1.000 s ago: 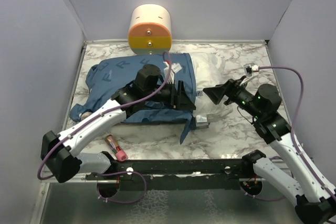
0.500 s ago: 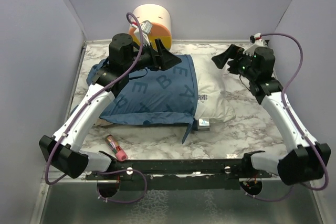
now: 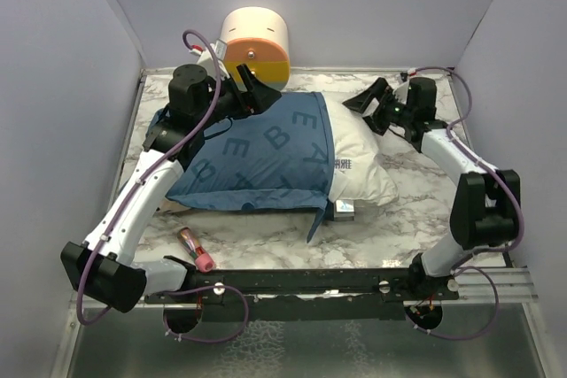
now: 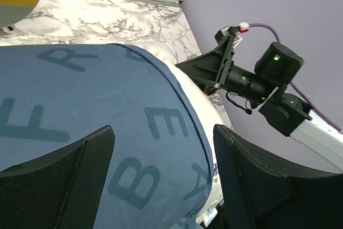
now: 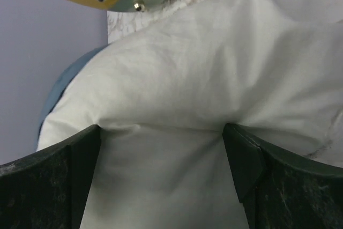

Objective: Put the pillow into the pillowcase
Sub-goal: Stuff the pillow into the pillowcase.

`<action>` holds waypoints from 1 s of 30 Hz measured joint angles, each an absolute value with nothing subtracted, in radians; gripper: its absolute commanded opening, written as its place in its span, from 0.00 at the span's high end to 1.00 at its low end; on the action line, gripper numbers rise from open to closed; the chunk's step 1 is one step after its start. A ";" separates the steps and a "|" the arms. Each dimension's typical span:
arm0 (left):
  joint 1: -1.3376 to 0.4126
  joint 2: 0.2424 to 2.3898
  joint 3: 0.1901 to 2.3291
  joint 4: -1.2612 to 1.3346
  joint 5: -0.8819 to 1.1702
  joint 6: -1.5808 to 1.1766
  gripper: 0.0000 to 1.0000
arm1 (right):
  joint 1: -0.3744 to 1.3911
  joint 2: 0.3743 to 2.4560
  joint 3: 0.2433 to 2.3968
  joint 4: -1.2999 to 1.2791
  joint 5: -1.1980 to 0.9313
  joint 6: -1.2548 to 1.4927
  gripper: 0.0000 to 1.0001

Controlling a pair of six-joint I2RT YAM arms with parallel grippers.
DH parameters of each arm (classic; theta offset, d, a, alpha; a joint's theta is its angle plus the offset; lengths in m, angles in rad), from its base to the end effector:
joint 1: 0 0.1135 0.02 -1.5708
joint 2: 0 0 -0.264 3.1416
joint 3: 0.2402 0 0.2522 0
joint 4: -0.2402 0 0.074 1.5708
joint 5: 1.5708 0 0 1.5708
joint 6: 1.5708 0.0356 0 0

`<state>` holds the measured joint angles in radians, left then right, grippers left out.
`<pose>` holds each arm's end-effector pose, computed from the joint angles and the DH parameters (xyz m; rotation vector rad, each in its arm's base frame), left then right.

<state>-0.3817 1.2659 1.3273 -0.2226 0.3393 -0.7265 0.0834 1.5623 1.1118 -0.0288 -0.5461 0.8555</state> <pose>0.2626 -0.1182 0.4230 -0.0514 1.8542 -1.0888 0.3543 0.0482 0.2767 0.4688 2.1203 1.1228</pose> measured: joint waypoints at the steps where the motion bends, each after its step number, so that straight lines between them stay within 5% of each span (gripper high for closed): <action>1: -0.382 1.258 1.327 -0.235 0.325 -0.715 0.25 | 0.086 1.589 1.108 -0.019 -0.565 0.870 0.11; 2: -0.382 1.248 1.327 -0.249 0.315 -0.706 0.27 | 0.091 1.626 1.103 -0.006 -0.591 0.885 0.16; 6: -0.382 1.223 1.328 -0.298 0.277 -0.672 0.39 | 0.112 1.673 1.091 0.032 -0.634 0.904 0.66; 10: -0.382 1.246 1.375 -0.369 0.263 -0.651 0.40 | 0.130 1.611 1.051 0.107 -0.676 0.883 0.86; 23: -0.406 1.315 1.511 -0.379 0.266 -0.714 0.37 | 0.238 1.130 0.763 0.297 -0.775 0.544 0.93; 30: -0.659 1.365 1.615 -0.542 0.080 -0.700 0.35 | 0.345 0.979 0.624 0.315 -0.783 0.297 0.92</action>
<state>-0.6590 1.3655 1.6150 -0.5415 0.0799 -0.6998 0.3454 0.9794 0.6243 0.3145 -0.7834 0.2970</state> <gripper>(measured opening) 0.638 0.084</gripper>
